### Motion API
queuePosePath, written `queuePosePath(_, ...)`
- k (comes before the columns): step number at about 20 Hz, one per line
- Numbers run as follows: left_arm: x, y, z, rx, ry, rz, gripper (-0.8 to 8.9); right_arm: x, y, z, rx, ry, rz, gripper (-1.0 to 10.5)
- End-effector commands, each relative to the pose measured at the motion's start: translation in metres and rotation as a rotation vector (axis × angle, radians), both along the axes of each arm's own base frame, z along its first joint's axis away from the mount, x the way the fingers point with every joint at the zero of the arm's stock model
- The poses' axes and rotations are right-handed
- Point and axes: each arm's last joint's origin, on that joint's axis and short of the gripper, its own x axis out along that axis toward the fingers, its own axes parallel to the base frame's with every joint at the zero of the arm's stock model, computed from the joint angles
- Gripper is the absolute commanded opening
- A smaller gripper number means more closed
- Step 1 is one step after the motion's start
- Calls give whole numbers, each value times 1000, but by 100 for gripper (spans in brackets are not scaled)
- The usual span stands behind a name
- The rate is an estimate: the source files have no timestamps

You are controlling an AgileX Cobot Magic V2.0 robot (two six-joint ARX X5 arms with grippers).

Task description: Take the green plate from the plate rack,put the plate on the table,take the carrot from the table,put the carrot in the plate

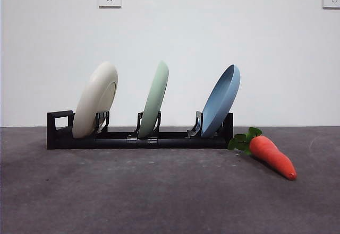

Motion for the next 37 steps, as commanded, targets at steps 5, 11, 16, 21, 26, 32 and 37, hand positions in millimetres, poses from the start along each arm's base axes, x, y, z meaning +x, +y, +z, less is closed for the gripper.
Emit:
queuePosePath(5,62,-29,19,-6,-36,-107,574,5,1,0,5,7,-3,680)
queuePosePath(11,129,-92,8,24,-179,-64,566,8,1,-1,4,13,-3,680)
queuePosePath(16,178,-140,-28,73,-209,-34,566,8,1,-1,4,12,-4,680)
queuePosePath(21,227,-171,-57,140,-188,21,566,8,1,-1,4,13,-4,680)
queuePosePath(26,266,-192,-78,167,-157,31,564,8,1,-1,4,12,-4,679)
queuePosePath(32,277,-198,-92,183,-148,53,229,8,1,-1,3,11,-4,661)
queuePosePath(37,277,-198,-92,175,-151,51,-7,9,1,0,4,-3,-4,653)
